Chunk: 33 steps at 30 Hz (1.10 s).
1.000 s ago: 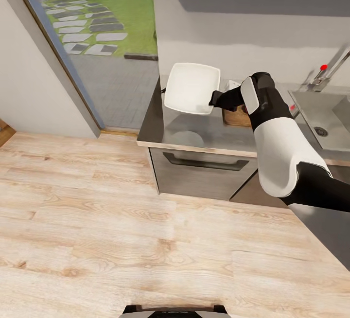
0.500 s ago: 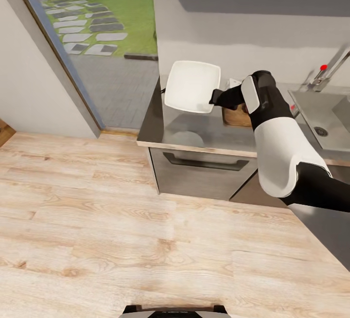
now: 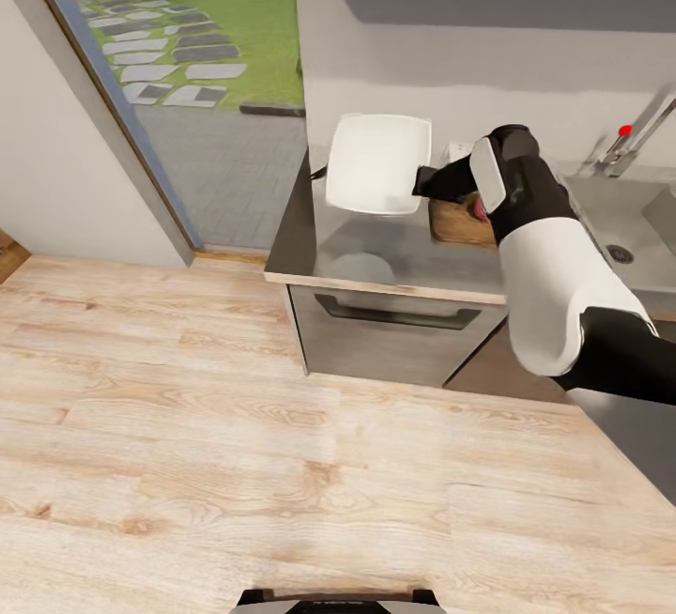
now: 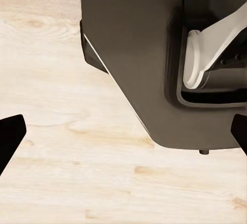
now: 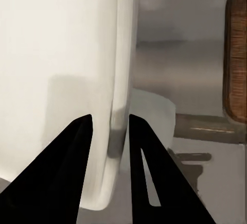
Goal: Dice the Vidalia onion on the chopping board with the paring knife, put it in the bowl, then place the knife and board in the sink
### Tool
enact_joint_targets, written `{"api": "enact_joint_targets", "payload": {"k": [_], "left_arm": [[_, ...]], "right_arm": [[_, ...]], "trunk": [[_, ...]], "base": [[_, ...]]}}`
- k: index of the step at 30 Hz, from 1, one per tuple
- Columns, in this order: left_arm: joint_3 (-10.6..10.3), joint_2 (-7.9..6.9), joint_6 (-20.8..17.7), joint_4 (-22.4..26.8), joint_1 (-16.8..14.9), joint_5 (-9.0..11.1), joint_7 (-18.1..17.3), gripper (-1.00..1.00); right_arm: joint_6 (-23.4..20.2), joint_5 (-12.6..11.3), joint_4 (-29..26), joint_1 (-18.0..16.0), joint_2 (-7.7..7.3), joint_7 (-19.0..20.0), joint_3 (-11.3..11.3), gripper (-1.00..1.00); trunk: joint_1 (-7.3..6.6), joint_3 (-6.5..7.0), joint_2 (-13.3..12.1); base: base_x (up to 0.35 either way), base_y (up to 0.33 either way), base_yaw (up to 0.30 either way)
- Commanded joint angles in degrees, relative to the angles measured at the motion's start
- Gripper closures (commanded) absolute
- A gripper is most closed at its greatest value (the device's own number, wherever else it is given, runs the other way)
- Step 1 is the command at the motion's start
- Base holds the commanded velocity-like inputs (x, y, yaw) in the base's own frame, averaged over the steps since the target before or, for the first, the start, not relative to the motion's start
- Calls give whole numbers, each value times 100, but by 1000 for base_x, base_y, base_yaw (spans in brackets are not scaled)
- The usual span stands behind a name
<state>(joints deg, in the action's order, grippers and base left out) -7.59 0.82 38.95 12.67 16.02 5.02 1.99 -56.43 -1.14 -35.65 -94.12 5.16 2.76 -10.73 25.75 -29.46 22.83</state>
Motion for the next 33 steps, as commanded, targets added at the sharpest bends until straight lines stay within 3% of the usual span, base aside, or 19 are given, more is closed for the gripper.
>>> {"api": "enact_joint_targets", "payload": {"k": [1, 5, 8, 18, 28, 33], "left_arm": [[-49, -3, 8, 9, 3, 52, 21, -100], [-49, -3, 8, 8, 3, 52, 21, -100], [-49, -1, 8, 8, 5, 52, 21, -100], [-49, 5, 8, 8, 5, 52, 15, -100], [-49, 6, 8, 8, 0, 52, 14, -100], [-49, 5, 8, 8, 2, 52, 16, -100]], "right_arm": [[-23, -11, 22, -96, 2, 8, -32, 100], [-32, -9, 172, -355, -4, -11, -32, 100], [-34, -12, 688, -515, -1, -18, -33, 100], [-29, -32, 1818, -631, 81, -21, -40, 100], [-26, -75, 1974, -634, 65, 8, -58, 100], [-26, -374, 1981, -634, 48, 13, -68, 100]], "trunk": [[4, -8, 9], [4, -8, 9], [4, -8, 9], [4, -8, 9], [4, -8, 9], [4, -8, 9]], "base": [[0, 0, 0], [0, 0, 0], [0, 0, 0], [0, 0, 0], [0, 0, 0], [36, 57, 0]]}}
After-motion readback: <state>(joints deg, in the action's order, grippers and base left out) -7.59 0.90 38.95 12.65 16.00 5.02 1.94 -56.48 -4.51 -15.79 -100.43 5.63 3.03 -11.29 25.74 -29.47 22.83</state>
